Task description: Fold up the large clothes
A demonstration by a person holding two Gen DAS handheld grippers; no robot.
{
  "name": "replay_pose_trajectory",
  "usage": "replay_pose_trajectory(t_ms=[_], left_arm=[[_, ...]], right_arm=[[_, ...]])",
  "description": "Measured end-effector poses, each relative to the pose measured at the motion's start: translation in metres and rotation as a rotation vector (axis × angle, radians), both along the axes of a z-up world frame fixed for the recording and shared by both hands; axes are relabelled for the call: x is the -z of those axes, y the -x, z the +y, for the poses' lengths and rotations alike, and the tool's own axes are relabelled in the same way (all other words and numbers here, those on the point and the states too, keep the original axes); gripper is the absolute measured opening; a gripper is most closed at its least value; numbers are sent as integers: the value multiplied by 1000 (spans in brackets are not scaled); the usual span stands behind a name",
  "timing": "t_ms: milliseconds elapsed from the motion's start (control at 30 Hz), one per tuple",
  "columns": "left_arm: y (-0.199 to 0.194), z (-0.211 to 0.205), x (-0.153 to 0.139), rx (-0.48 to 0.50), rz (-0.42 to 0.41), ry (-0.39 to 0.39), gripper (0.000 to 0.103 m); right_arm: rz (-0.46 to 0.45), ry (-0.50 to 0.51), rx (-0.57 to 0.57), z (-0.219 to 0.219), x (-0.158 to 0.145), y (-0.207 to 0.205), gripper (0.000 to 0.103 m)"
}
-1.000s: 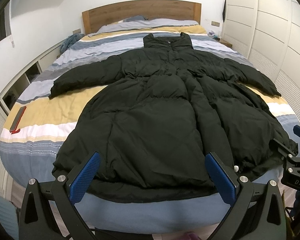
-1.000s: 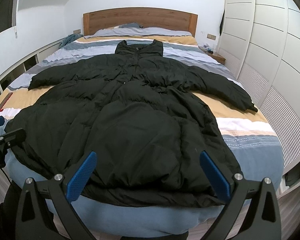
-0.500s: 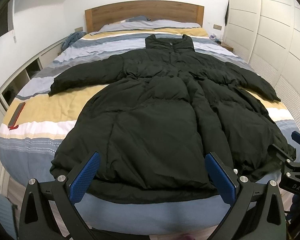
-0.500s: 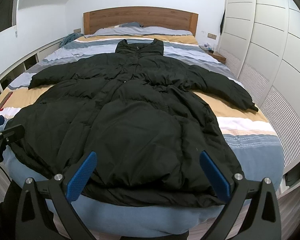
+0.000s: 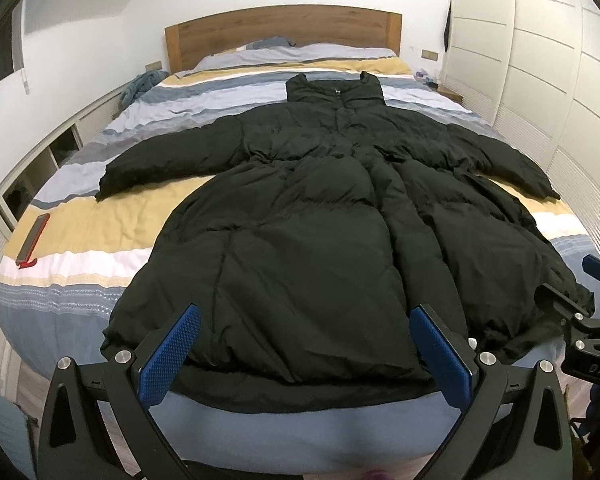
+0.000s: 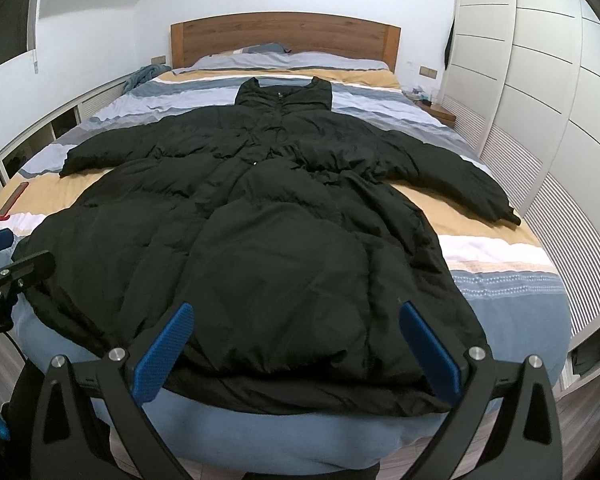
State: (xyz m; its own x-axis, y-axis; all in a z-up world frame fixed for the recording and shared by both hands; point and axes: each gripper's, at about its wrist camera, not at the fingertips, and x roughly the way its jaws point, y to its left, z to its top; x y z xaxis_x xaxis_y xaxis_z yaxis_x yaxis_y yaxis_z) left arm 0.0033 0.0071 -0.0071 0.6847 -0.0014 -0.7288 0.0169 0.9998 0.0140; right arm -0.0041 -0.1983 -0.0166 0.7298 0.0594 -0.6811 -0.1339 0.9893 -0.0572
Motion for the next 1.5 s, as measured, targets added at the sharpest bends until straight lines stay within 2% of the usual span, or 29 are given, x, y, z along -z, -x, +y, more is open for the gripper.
replay_pose_trajectory(t_ms=[367,567,867,967,1167,1300,1400,1500], left_arm=[[-5,6,0,10,7,-13,102],[-6,20,-6,11,-11,12,102],[-27,30,-41,43,-56,-19,103],[-44,35,-60,41,-73,-31,102],[-86,43,-107,35,-139,-46,102],[-116,53,-122,17,-166,-16,102],[-136,61,-112,-19,-151,-22,102],[-152,67,-94,-50,-118,-47,102]], right_arm=[[1,12,-13,6,-8,-2,103],[-3,28,-28,14,-15,-5,103],[-46,30,-22,9,-48,-27,103],[-82,31,-24,4,-72,-45,103],[-207,15,-15,-10,-140,-92,103],[-267,-86,30,-37,-174,-135,103],[-269,-131,91,-60,-176,-169,103],[-212,-183,164,-93,-154,-209,103]])
